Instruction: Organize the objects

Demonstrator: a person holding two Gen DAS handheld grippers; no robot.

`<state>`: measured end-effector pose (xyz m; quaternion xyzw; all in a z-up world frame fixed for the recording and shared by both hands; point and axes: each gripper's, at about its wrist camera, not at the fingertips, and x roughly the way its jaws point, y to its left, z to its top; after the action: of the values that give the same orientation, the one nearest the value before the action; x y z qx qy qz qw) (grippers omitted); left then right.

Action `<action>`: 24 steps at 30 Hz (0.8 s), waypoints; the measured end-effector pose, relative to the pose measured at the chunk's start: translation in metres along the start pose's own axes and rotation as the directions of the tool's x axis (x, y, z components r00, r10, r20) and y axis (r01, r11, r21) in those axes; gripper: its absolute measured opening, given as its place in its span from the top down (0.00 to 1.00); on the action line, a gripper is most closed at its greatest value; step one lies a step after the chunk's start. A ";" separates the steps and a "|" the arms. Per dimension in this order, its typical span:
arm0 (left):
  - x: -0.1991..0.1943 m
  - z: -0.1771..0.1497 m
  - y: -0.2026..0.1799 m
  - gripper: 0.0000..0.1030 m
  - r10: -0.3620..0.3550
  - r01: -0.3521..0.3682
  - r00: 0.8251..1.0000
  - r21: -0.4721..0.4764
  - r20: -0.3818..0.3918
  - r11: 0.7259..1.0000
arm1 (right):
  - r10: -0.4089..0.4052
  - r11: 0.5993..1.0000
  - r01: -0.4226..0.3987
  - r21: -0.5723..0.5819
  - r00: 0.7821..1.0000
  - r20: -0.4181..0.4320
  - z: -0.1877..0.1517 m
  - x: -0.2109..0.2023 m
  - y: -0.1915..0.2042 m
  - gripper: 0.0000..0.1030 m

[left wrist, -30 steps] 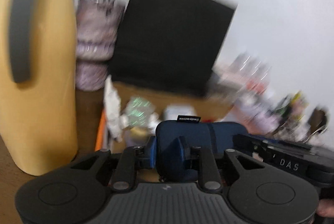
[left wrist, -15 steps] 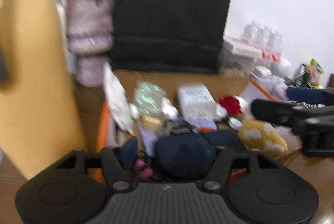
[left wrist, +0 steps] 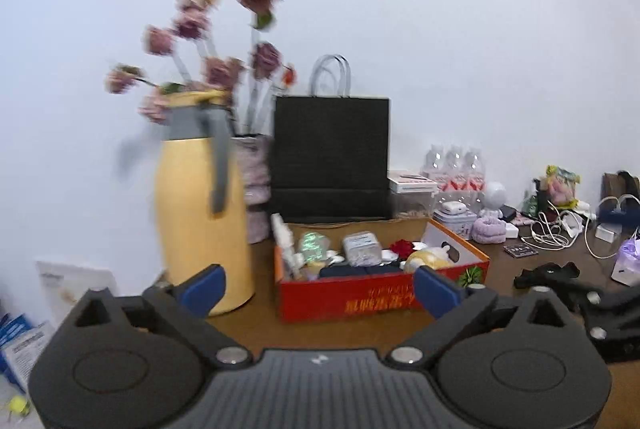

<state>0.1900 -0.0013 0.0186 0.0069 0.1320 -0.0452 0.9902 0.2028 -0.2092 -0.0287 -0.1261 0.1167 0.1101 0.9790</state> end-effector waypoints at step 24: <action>-0.184 -0.080 -0.019 0.00 0.093 -0.092 0.982 0.018 -0.162 0.996 | 0.149 0.959 -0.129 0.251 0.987 -0.064 -0.062 -0.154 0.052 0.00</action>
<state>-0.0090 -0.0022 -0.0100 0.0217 0.2115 0.0009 0.9771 0.0315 -0.2053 -0.0590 0.0005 0.1785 0.1579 0.9712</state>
